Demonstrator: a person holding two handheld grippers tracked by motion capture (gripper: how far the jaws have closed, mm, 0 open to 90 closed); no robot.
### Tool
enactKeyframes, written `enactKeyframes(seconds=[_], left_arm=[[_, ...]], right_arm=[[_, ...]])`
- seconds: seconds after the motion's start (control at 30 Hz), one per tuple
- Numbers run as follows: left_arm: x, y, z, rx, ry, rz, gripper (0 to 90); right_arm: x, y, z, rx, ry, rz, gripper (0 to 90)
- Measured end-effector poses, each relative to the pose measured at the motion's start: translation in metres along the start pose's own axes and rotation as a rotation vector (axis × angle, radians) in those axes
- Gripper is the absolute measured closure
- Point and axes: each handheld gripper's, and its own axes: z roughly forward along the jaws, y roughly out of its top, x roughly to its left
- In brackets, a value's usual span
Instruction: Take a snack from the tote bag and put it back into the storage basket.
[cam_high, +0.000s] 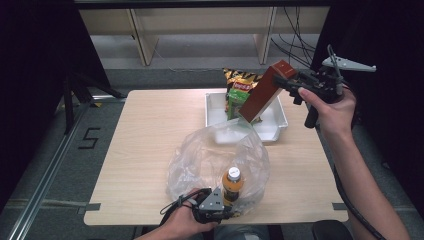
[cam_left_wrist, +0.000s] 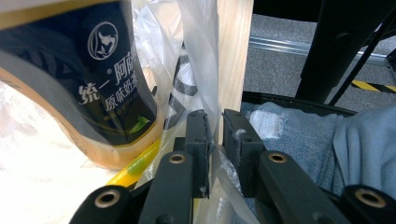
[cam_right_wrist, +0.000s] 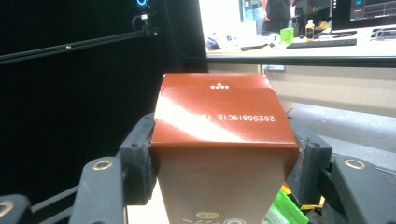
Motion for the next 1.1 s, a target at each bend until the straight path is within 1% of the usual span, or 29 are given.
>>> enactKeyframes(seconds=[0.03, 0.07, 0.1, 0.17, 0.2, 0.27, 0.33, 0.37, 0.43, 0.47, 0.5, 0.53, 0.57, 0.6, 0.63, 0.73, 0.77, 0.93, 0.97, 1.0, 1.1], left_arm=[[0.0, 0.0, 0.0, 0.0, 0.0, 0.0, 79.2], [0.0, 0.0, 0.0, 0.008, -0.01, 0.002, 79.1], [0.0, 0.0, 0.0, 0.005, -0.003, 0.001, 79.0], [0.0, 0.0, 0.0, 0.005, -0.004, 0.001, 78.8], [0.0, 0.0, 0.0, 0.005, -0.004, 0.001, 78.8], [0.0, 0.0, 0.0, 0.005, -0.005, 0.001, 78.7], [0.0, 0.0, 0.0, 0.004, -0.005, 0.001, 78.6], [0.0, 0.0, 0.0, 0.005, -0.006, 0.002, 78.5], [0.0, 0.0, 0.0, 0.011, -0.006, 0.006, 78.4], [0.0, -0.001, 0.001, 0.001, -0.011, 0.003, 78.3], [-0.001, -0.001, 0.002, -0.002, -0.015, -0.005, 78.2], [-0.001, -0.001, 0.001, 0.005, -0.007, -0.002, 78.0], [-0.002, -0.001, 0.001, 0.003, -0.005, -0.002, 77.9], [-0.002, -0.001, 0.001, 0.001, -0.004, -0.003, 77.7], [-0.002, -0.001, 0.001, 0.009, -0.004, 0.003, 77.5], [-0.002, -0.001, 0.001, 0.01, -0.01, 0.0, 77.2], [-0.003, -0.001, 0.002, 0.004, -0.01, -0.004, 77.0], [-0.003, -0.001, 0.002, 0.004, -0.011, -0.007, 75.8], [-0.003, -0.001, 0.002, 0.006, -0.013, -0.007, 75.5], [-0.003, -0.001, 0.002, 0.003, -0.01, -0.007, 75.1], [-0.003, -0.001, 0.002, 0.0, -0.009, -0.006, 74.3]], right_arm=[[0.0, 0.0, 0.0, -0.002, -0.005, 0.005, 39.1], [-0.001, 0.001, -0.001, -0.001, -0.01, -0.003, 39.1], [-0.001, 0.001, 0.0, 0.0, -0.011, 0.006, 39.1], [-0.002, 0.001, 0.0, 0.002, -0.03, -0.01, 39.1], [-0.002, 0.001, 0.001, 0.006, -0.035, 0.003, 39.1], [-0.004, 0.0, 0.002, 0.001, -0.045, -0.005, 39.1], [-0.005, -0.001, 0.003, 0.012, -0.069, -0.01, 39.1], [-0.005, -0.002, 0.003, 0.017, -0.09, -0.017, 39.1], [-0.007, -0.004, 0.005, 0.03, -0.104, -0.03, 39.1], [-0.008, -0.005, 0.007, 0.028, -0.107, -0.04, 39.1], [-0.008, -0.006, 0.008, 0.04, -0.118, -0.037, 39.1], [-0.01, -0.008, 0.009, 0.044, -0.127, -0.05, 39.1], [-0.01, -0.009, 0.011, 0.047, -0.133, -0.045, 39.1], [-0.011, -0.01, 0.012, 0.053, -0.141, -0.062, 39.1], [-0.012, -0.011, 0.015, 0.058, -0.154, -0.065, 39.1], [-0.014, -0.016, 0.02, 0.076, -0.17, -0.076, 39.1], [-0.014, -0.017, 0.021, 0.079, -0.176, -0.061, 39.0], [-0.02, -0.022, 0.028, 0.095, -0.212, -0.079, 39.0], [-0.02, -0.023, 0.029, 0.099, -0.219, -0.071, 39.0], [-0.022, -0.024, 0.03, 0.093, -0.227, -0.089, 39.0], [-0.026, -0.026, 0.033, 0.104, -0.241, -0.089, 39.0]])
